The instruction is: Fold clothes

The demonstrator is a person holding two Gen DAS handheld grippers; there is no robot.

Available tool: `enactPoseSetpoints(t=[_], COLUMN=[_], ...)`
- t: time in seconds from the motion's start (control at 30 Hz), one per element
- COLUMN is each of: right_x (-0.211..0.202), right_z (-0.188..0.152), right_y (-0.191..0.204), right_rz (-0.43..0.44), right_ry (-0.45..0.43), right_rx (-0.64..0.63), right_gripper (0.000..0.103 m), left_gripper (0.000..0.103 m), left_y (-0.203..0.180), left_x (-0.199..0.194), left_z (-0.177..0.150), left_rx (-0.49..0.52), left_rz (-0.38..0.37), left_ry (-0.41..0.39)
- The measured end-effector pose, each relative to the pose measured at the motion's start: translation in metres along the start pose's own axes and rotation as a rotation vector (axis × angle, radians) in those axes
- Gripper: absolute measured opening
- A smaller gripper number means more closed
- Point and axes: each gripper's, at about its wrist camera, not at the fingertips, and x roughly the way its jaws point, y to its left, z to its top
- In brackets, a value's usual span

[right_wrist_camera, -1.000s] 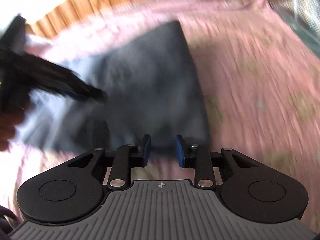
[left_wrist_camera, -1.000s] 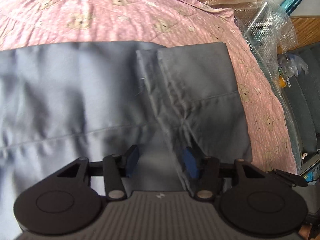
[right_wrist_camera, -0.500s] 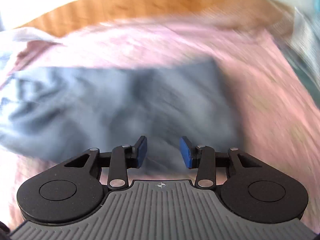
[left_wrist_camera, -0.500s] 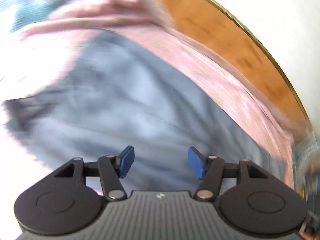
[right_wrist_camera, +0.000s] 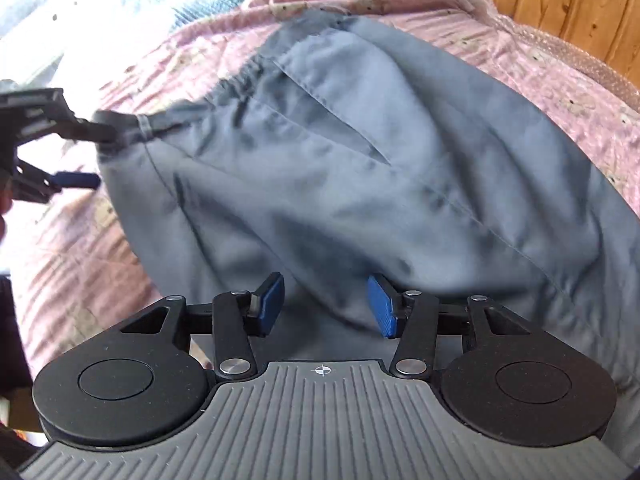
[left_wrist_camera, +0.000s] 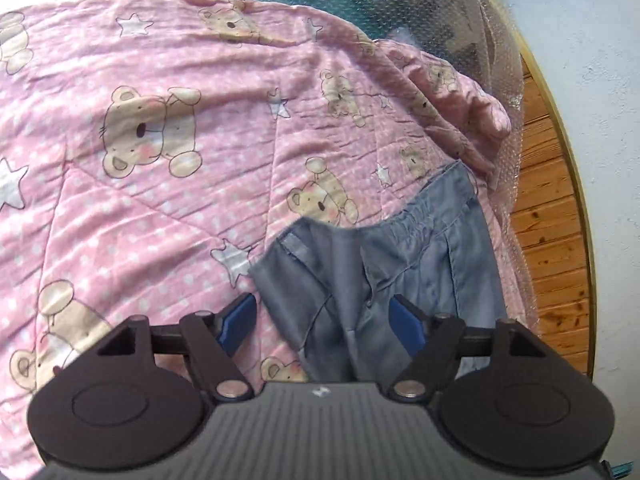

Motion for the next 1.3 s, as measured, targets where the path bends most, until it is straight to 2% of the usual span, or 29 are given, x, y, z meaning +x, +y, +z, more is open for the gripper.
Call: enactPoseSetpoints(t=[0.03, 0.07, 0.1, 0.13, 0.17, 0.23, 0.33, 0.43, 0.5, 0.57, 0.6, 0.67, 0.77, 0.83, 0.93, 0.97, 1.0, 1.03, 1.07, 1.17, 1.3], right_x=[0.005, 0.01, 0.016, 0.022, 0.026, 0.022, 0.007, -0.013, -0.032, -0.048, -0.054, -0.057, -0.044, -0.025, -0.002, 0.001, 0.003, 0.002, -0.006, -0.045, -0.056], right_z=[0.003, 0.007, 0.01, 0.01, 0.011, 0.017, 0.03, 0.051, 0.072, 0.094, 0.105, 0.125, 0.138, 0.139, 0.136, 0.133, 0.131, 0.128, 0.121, 0.087, -0.001], right_y=[0.002, 0.004, 0.006, 0.001, -0.007, -0.023, -0.057, -0.092, -0.115, -0.133, -0.14, -0.147, -0.144, -0.135, -0.111, -0.104, -0.098, -0.095, -0.101, -0.135, -0.186], right_rz=[0.0, 0.0, 0.001, 0.014, 0.037, 0.101, 0.185, 0.242, 0.28, 0.325, 0.355, 0.418, 0.444, 0.425, 0.33, 0.292, 0.252, 0.218, 0.216, 0.243, 0.231], right_ry=[0.016, 0.031, 0.047, 0.062, 0.071, 0.072, 0.019, -0.061, -0.123, -0.159, -0.159, -0.118, -0.019, 0.053, 0.122, 0.127, 0.124, 0.113, 0.077, -0.029, -0.029], right_rx=[-0.006, -0.013, -0.019, 0.001, 0.042, 0.147, 0.339, 0.481, 0.509, 0.484, 0.455, 0.379, 0.278, 0.227, 0.134, 0.105, 0.078, 0.061, 0.089, 0.251, 0.481], right_gripper=[0.057, 0.058, 0.059, 0.059, 0.06, 0.06, 0.06, 0.061, 0.07, 0.076, 0.082, 0.086, 0.093, 0.093, 0.093, 0.088, 0.056, 0.03, 0.012, 0.011, 0.01], left_gripper=[0.076, 0.066, 0.031, 0.017, 0.012, 0.01, 0.008, 0.008, 0.008, 0.008, 0.008, 0.008, 0.008, 0.008, 0.008, 0.004, 0.004, 0.004, 0.004, 0.004, 0.006], left_y=[-0.002, -0.004, -0.008, -0.014, -0.019, -0.033, -0.088, -0.173, -0.219, -0.246, -0.25, -0.259, -0.263, -0.263, -0.263, -0.264, -0.265, -0.266, -0.268, -0.269, -0.266], left_x=[0.003, 0.007, 0.01, 0.009, 0.008, 0.006, -0.013, -0.023, -0.02, -0.012, -0.007, 0.003, 0.015, 0.019, 0.024, 0.024, 0.025, 0.025, 0.023, 0.02, 0.02], left_z=[0.002, 0.005, 0.006, 0.006, 0.006, 0.005, -0.009, -0.05, -0.096, -0.138, -0.154, -0.185, -0.218, -0.232, -0.252, -0.259, -0.265, -0.271, -0.274, -0.285, -0.296], left_rx=[0.013, 0.027, 0.047, 0.069, 0.09, 0.143, 0.371, 0.743, 0.979, 1.157, 1.202, 1.291, 1.37, 1.393, 1.437, 1.454, 1.471, 1.485, 1.486, 1.472, 1.468], left_rz=[-0.012, -0.021, -0.02, -0.02, -0.02, -0.02, -0.026, -0.099, -0.172, -0.217, -0.223, -0.234, -0.23, -0.227, -0.229, -0.23, -0.231, -0.234, -0.253, -0.328, -0.407], left_ry=[-0.007, -0.013, -0.011, -0.018, -0.024, -0.039, -0.097, -0.121, -0.092, -0.063, -0.048, -0.018, 0.017, 0.046, 0.081, 0.086, 0.091, 0.096, 0.104, 0.17, 0.27])
